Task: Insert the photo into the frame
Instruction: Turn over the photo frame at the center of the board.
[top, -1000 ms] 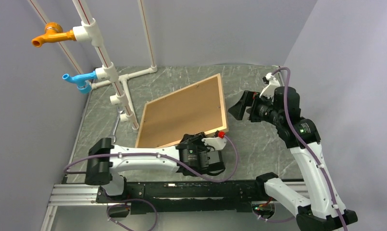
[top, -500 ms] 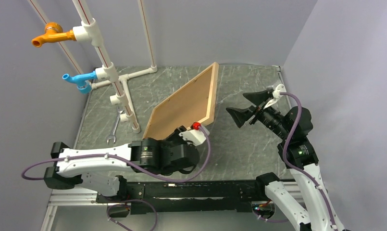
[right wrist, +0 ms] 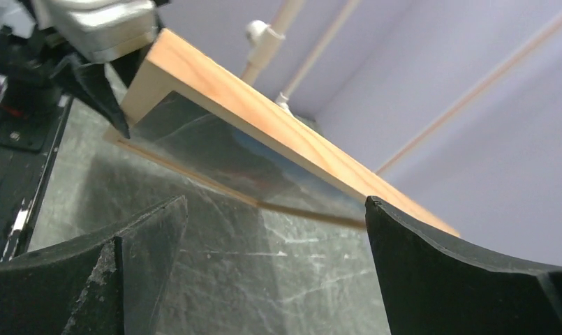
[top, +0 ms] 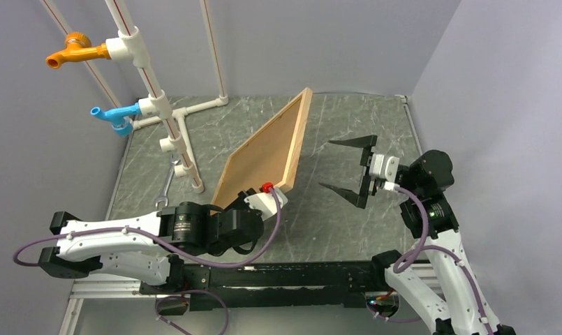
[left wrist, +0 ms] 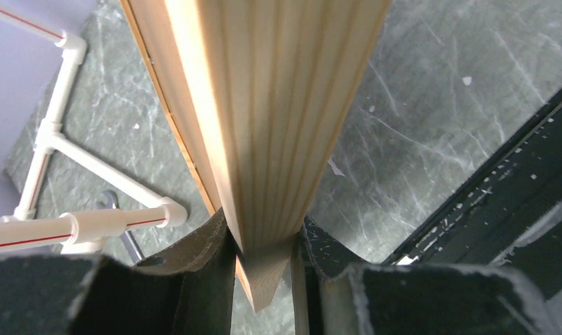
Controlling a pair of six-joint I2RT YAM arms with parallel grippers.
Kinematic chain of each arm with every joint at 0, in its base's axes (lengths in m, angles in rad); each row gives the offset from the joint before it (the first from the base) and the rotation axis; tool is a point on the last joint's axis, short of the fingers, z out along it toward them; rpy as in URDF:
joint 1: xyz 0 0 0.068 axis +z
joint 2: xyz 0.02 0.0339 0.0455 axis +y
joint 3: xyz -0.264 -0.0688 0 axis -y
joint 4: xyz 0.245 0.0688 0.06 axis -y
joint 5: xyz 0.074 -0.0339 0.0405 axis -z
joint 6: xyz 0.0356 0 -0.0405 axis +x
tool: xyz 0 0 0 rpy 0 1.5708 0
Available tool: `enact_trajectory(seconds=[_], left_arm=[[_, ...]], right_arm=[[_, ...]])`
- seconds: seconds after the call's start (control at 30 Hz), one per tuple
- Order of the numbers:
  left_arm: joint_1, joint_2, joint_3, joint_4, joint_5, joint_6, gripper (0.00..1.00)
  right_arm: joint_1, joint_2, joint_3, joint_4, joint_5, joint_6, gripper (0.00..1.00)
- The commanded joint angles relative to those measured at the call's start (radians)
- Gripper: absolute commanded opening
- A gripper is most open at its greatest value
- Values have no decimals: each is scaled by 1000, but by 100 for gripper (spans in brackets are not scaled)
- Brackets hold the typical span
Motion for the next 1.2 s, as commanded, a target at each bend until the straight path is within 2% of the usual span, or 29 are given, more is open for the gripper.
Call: enact_trajectory(seconds=[0.0,0.13,0.33,0.43,0.6,0.8,0.9,1.07,1.17], left_arm=[[-13,-52,4,195,184,-16,0],[-13,-45,9,186,220,-12,0],[-13,-16,27,165,241,-13,0],[-13,-8,28,158,250,-17,0],[-13,1,28,151,253,-21,0],[-13,-7,21,148,249,-25,0],[-13,-20,19,157,248,-26,0],[-12,-51,3,182,237,-28,0],[-13,-64,-5,192,231,-35,0]], right_arm=[[34,43,67,-77,-225,-315,100],[111,54,74,-131,-202,-451,100],[239,88,65,-79,-141,-496,100],[311,139,116,-169,-82,-599,99],[439,244,251,-416,32,-788,95],[478,252,252,-467,58,-828,90],[485,267,277,-554,68,-872,79],[492,266,290,-617,75,-897,49],[492,242,275,-602,82,-879,41]])
